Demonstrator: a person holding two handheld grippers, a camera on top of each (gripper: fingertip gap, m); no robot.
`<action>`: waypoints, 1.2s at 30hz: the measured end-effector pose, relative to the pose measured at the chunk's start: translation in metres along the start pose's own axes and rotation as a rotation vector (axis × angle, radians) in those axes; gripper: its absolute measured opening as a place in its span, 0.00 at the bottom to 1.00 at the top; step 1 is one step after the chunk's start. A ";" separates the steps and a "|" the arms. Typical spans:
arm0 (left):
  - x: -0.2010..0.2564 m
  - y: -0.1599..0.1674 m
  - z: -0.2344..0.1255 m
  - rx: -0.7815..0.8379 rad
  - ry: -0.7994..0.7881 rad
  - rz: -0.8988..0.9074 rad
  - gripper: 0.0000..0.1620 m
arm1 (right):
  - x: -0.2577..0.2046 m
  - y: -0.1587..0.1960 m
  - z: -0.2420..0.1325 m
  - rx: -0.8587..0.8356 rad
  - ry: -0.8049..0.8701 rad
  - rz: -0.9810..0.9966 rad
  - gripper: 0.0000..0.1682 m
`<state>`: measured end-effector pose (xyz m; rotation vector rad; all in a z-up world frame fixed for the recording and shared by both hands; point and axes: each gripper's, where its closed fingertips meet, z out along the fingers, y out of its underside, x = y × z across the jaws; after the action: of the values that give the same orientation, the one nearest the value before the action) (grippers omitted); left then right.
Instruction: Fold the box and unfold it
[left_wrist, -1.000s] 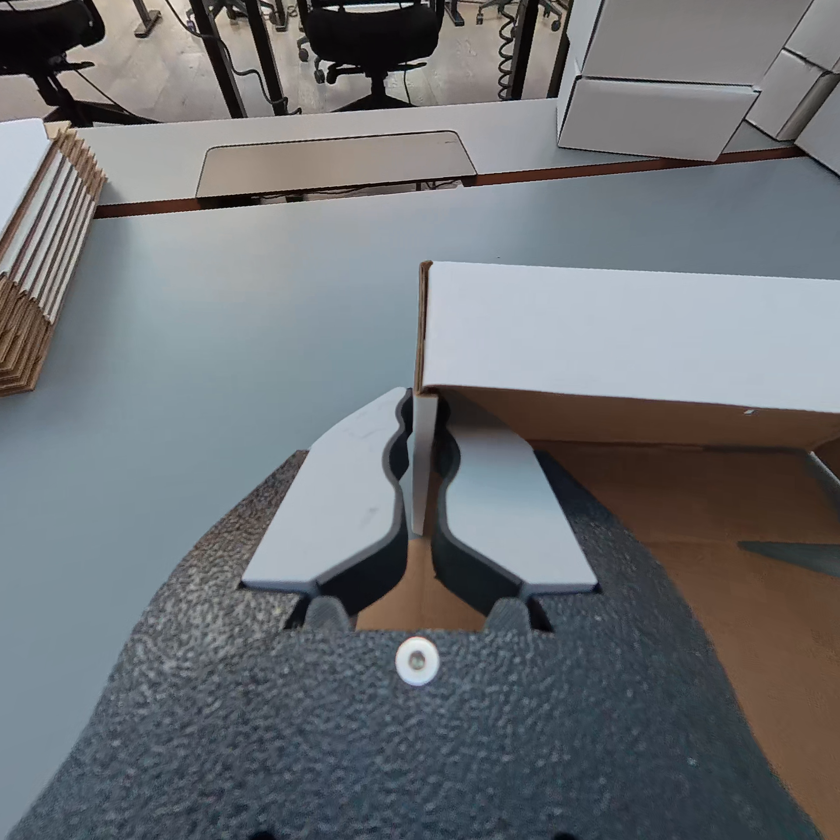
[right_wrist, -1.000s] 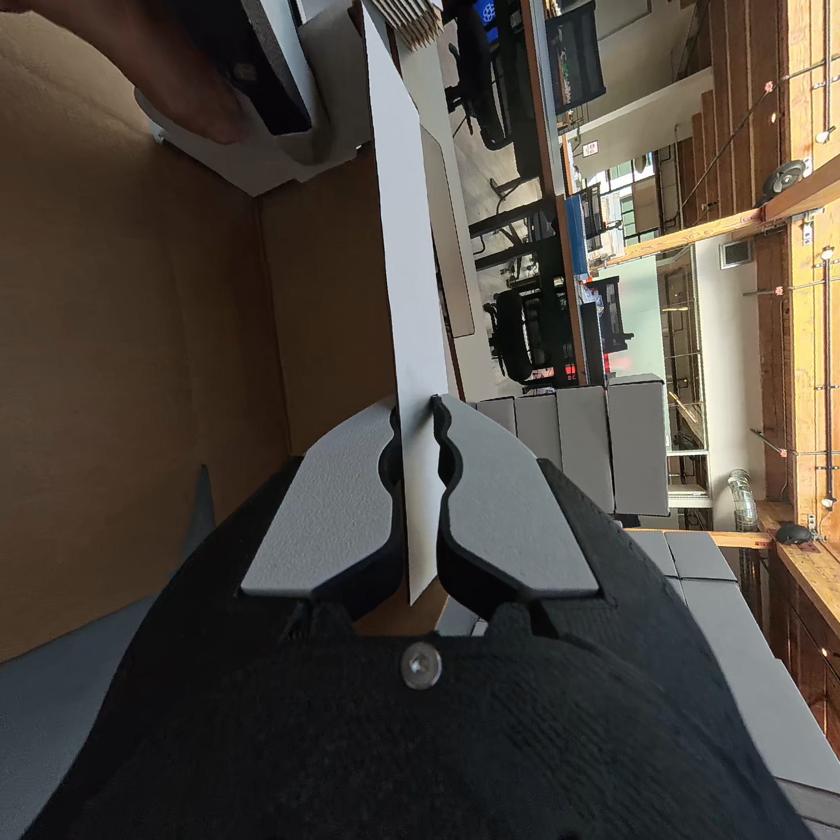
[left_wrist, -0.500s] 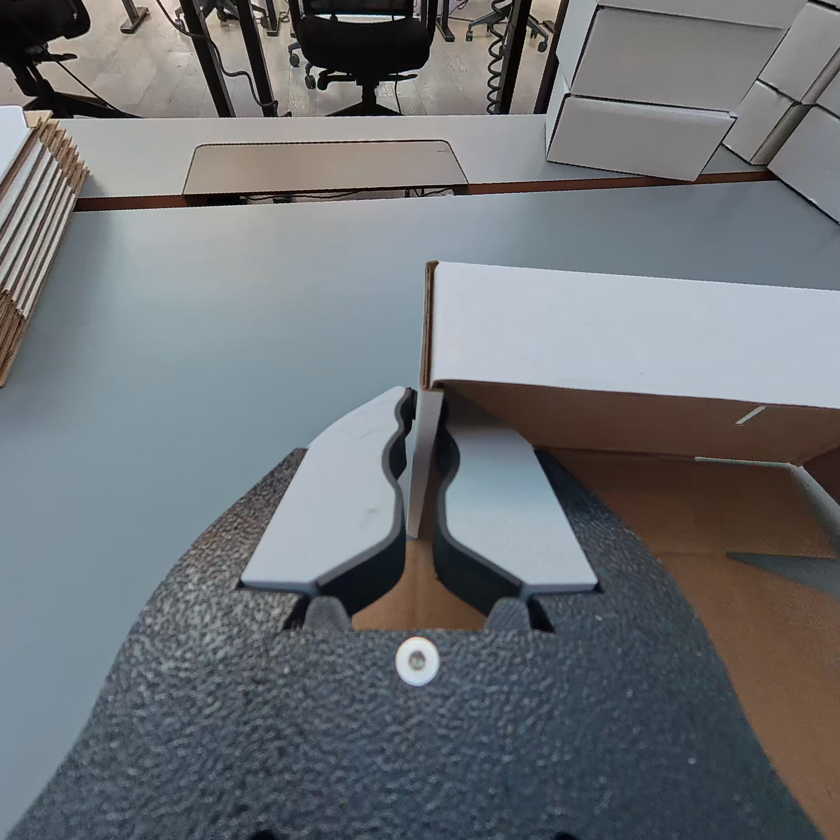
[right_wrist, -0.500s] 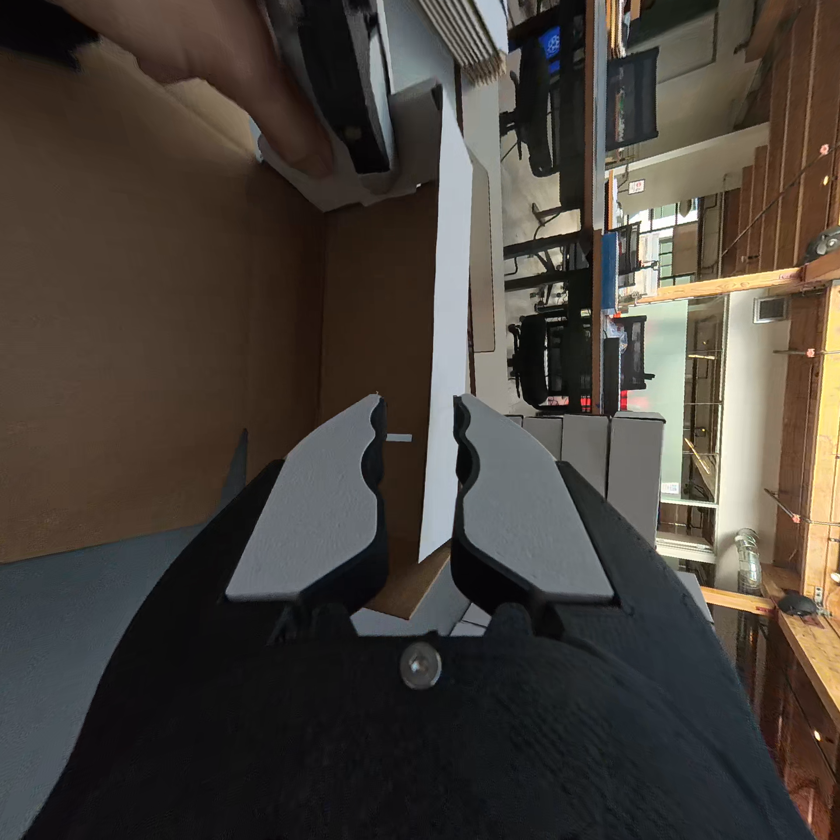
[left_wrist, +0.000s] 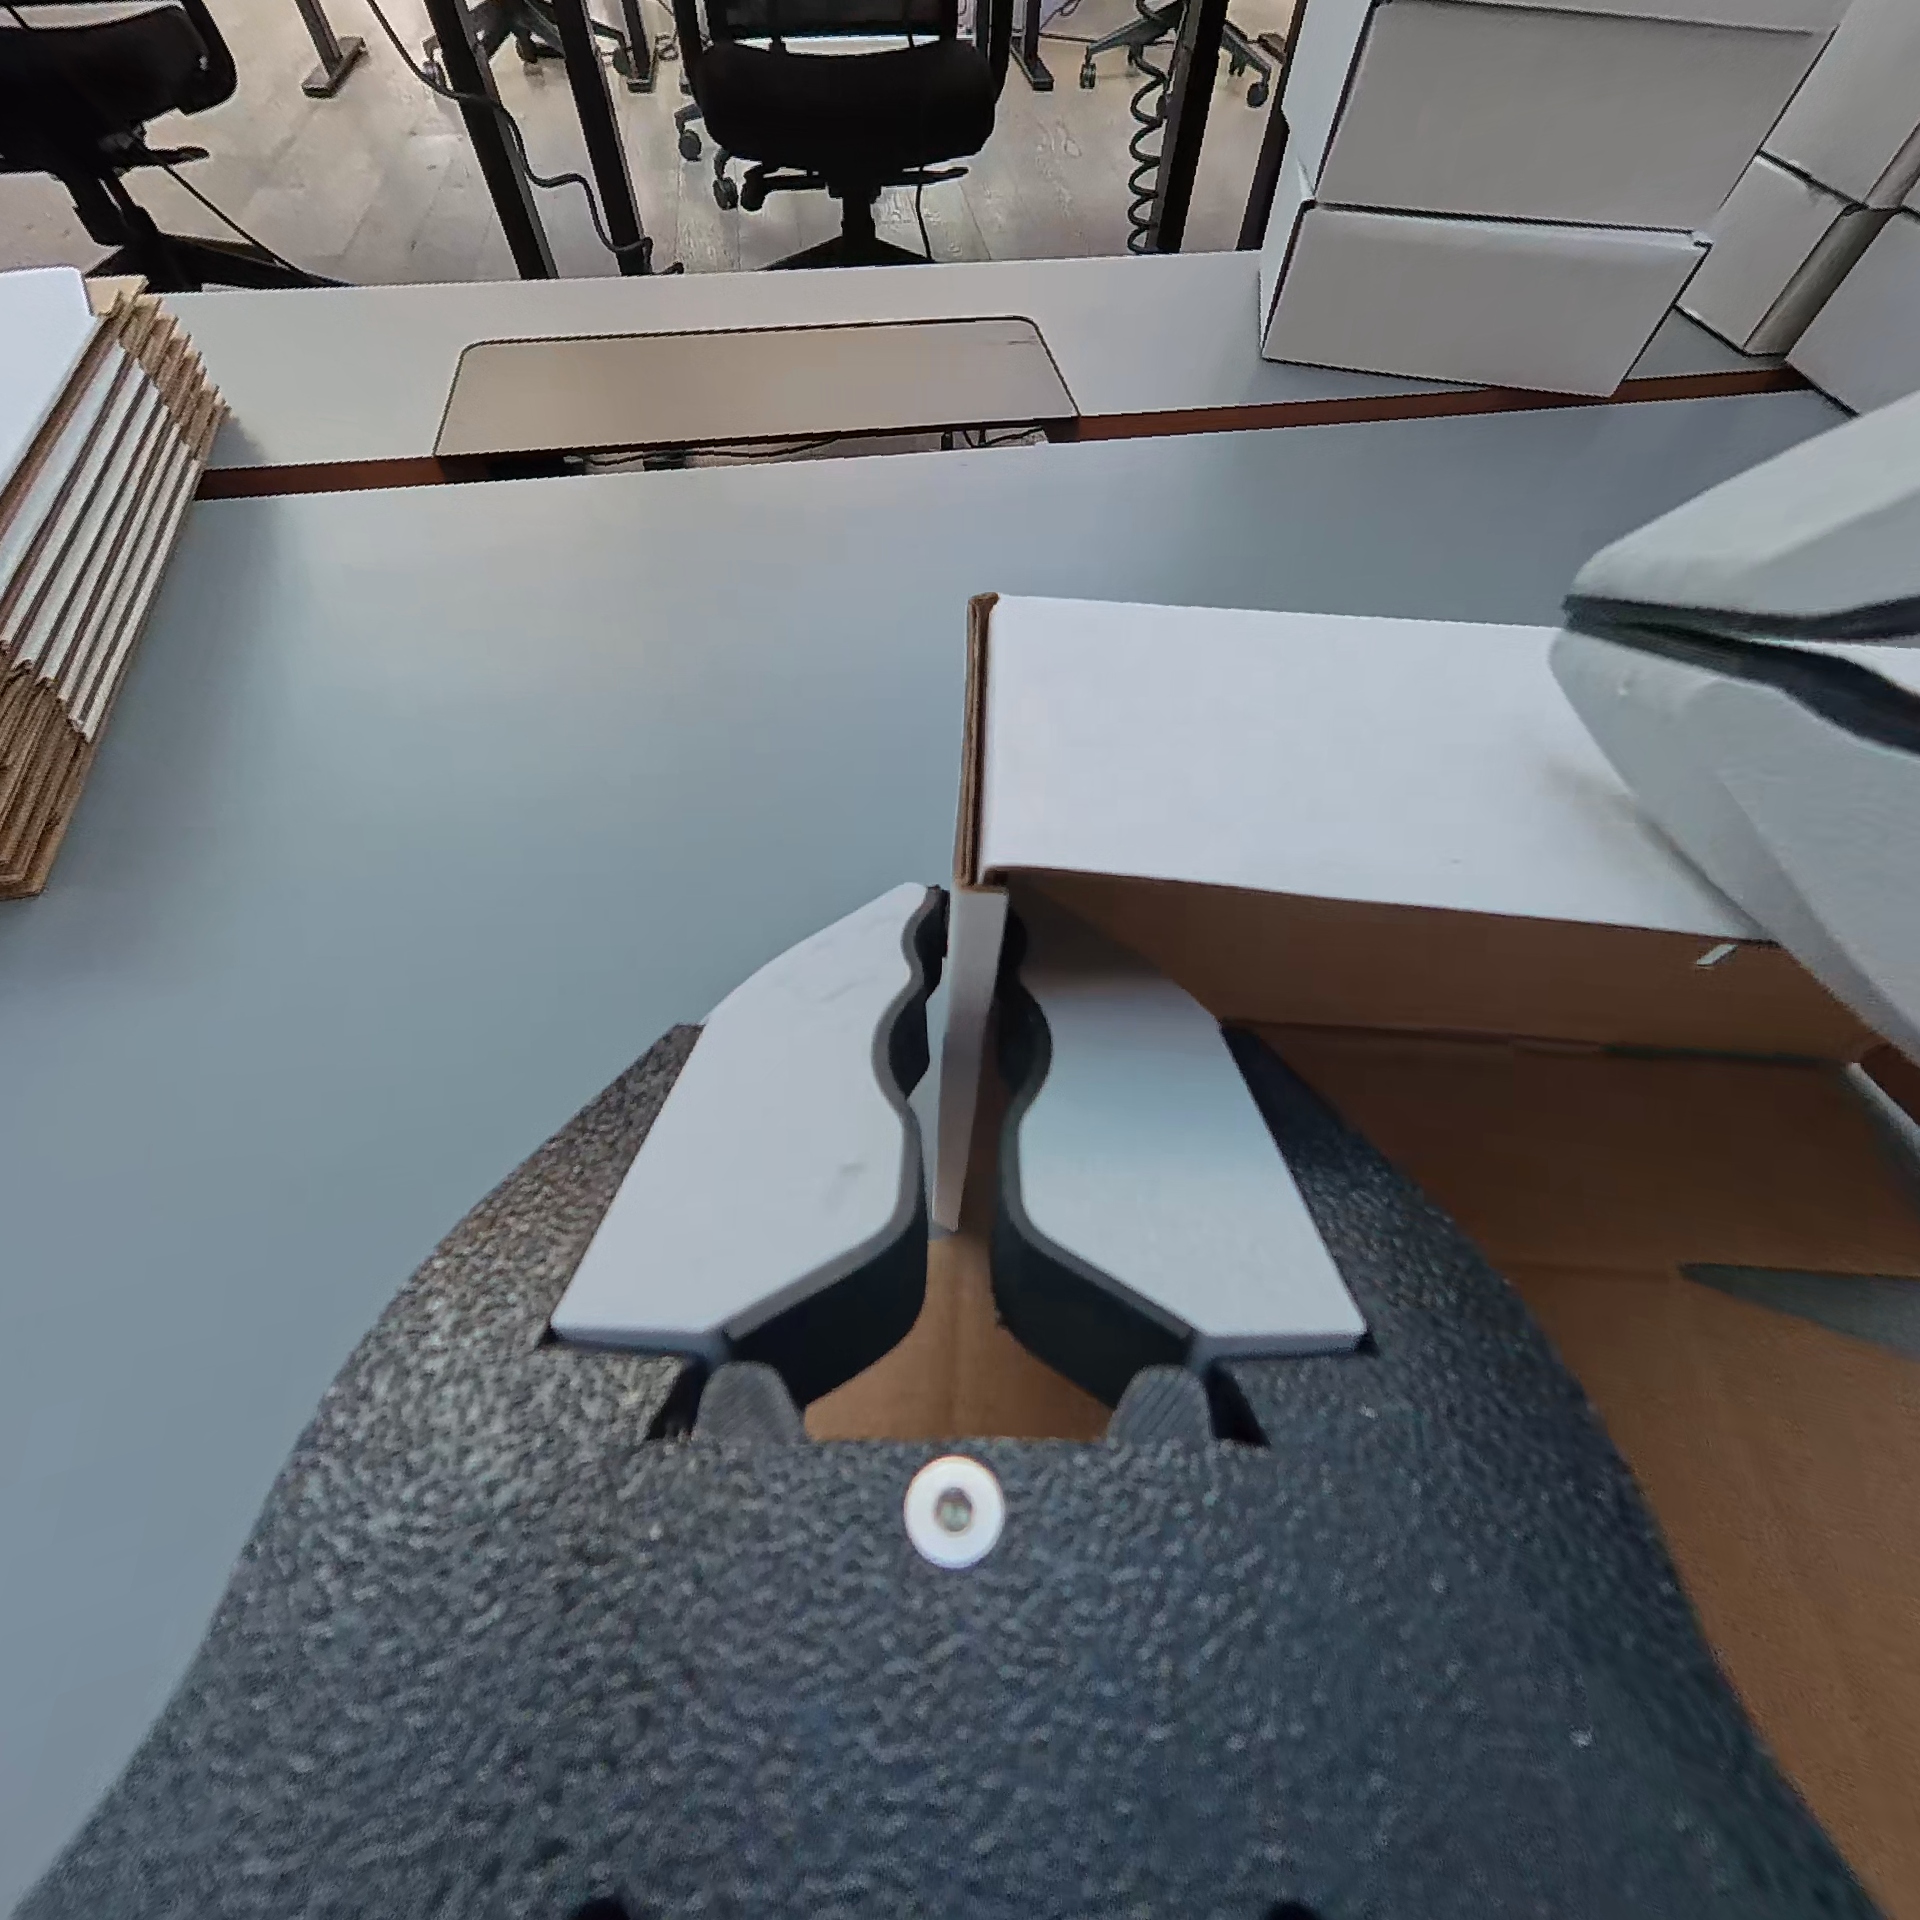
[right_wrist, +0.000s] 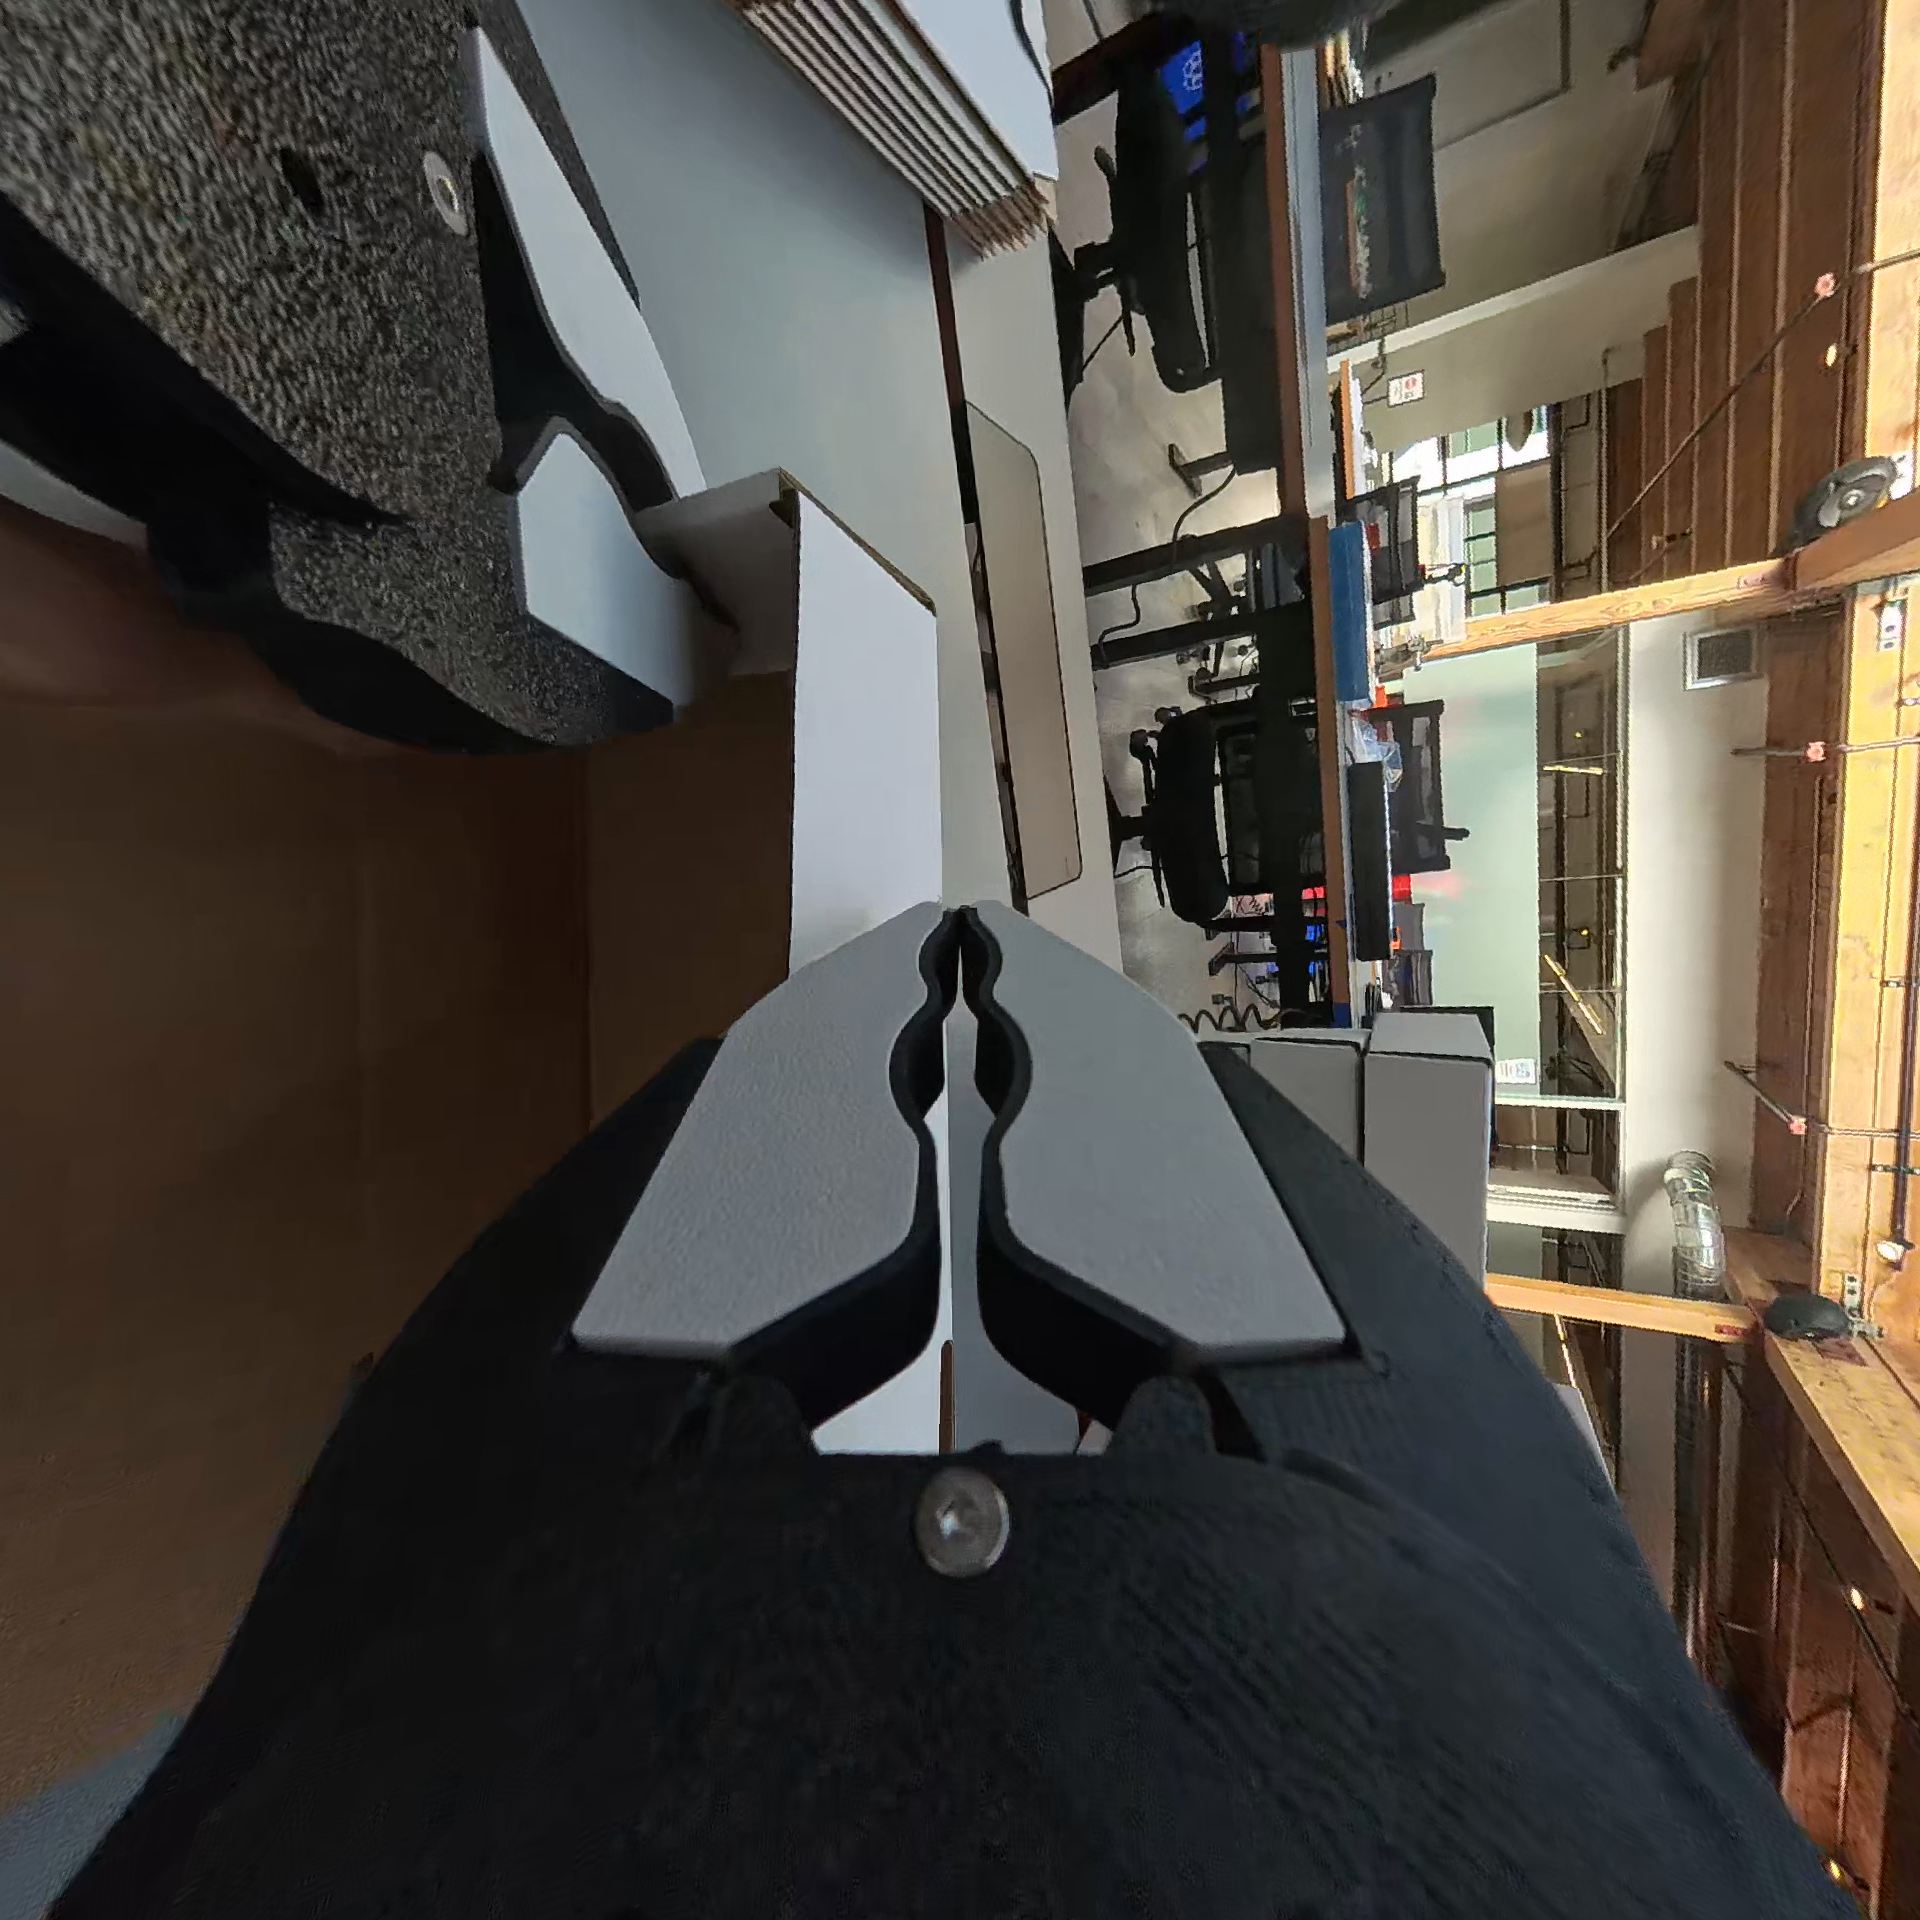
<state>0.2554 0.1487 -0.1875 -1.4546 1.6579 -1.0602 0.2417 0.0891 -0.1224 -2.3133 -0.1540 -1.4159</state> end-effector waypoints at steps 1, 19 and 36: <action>0.000 0.000 0.000 0.001 -0.005 0.005 0.04 | -0.005 0.000 0.001 -0.008 -0.027 -0.011 0.00; -0.021 -0.004 -0.009 0.065 -0.018 -0.171 0.05 | -0.010 0.031 -0.084 0.033 0.349 0.105 0.00; -0.025 -0.007 -0.055 0.075 0.042 -0.135 0.05 | 0.044 0.093 -0.075 0.011 0.372 0.247 0.00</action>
<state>0.2128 0.1806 -0.1575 -1.5223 1.5488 -1.2217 0.2290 -0.0306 -0.0824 -1.9367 0.2248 -1.6709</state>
